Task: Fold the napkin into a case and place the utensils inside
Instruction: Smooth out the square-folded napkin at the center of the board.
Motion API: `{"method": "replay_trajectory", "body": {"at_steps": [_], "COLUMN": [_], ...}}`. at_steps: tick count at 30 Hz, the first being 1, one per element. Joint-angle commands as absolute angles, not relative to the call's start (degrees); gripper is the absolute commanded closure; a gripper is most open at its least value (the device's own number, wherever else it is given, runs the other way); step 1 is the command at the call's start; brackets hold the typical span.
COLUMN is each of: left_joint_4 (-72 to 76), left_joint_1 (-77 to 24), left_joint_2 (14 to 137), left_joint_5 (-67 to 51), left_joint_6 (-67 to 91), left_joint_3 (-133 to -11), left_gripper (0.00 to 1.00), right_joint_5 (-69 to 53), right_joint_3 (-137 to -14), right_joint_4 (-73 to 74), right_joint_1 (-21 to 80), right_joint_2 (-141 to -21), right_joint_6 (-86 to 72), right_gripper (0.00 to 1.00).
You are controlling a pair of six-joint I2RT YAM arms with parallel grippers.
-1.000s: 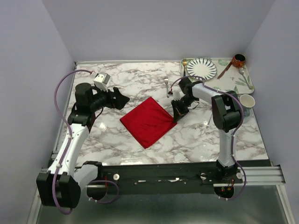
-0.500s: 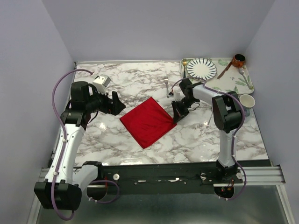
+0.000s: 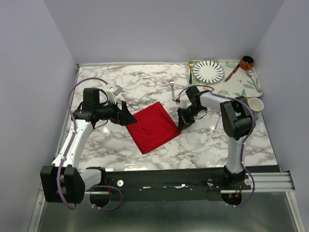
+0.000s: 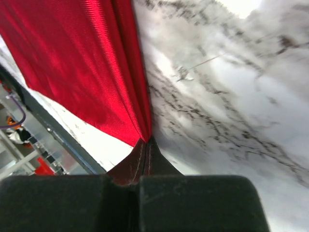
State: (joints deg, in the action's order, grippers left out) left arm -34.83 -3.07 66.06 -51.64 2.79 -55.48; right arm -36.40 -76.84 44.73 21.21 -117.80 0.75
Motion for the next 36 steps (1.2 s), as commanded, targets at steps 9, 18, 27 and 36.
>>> {"method": "replay_trajectory", "body": {"at_steps": [9, 18, 27, 36], "left_joint_4": [9.1, 24.2, 25.1, 18.2], "left_joint_1": [-13.3, -13.3, -7.9, -3.9], "left_joint_2": [80.0, 97.6, 107.9, 111.4], "left_joint_5": [-59.0, -59.9, -60.5, -59.9], "left_joint_6": [36.7, 44.4, 43.0, 35.3], "left_joint_3": [-40.7, -46.0, -48.3, -46.9], "left_gripper": [0.01, 0.01, 0.01, 0.01], "right_joint_5": [-34.8, -35.0, -32.3, -30.9], "right_joint_3": [-68.7, -69.8, -74.4, -75.6], "right_joint_4": [41.8, 42.6, 46.7, 48.3], "right_joint_1": [23.1, 23.2, 23.1, 23.1], "right_joint_2": [-112.4, -115.4, -118.4, -119.9], "right_joint_6": [3.8, 5.5, 8.4, 8.8], "right_gripper": [0.99, 0.99, 0.99, 1.00]}}
